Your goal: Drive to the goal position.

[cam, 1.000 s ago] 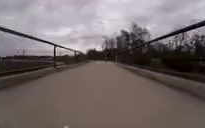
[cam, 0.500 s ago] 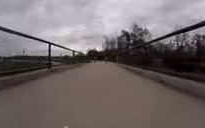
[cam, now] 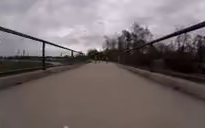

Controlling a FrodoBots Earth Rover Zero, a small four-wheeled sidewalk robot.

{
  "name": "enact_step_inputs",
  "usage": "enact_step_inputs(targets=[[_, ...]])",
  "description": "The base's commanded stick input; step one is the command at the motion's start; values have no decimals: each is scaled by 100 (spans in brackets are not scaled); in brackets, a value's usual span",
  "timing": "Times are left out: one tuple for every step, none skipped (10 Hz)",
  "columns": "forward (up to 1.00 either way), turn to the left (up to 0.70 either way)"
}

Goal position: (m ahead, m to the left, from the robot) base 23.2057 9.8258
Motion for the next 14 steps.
enact_step_inputs(targets=[[100,0],[100,0],[100,0],[100,0],[100,0],[100,0],[100,0],[100,0],[100,0],[100,0],[100,0],[100,0],[100,0],[100,0]])
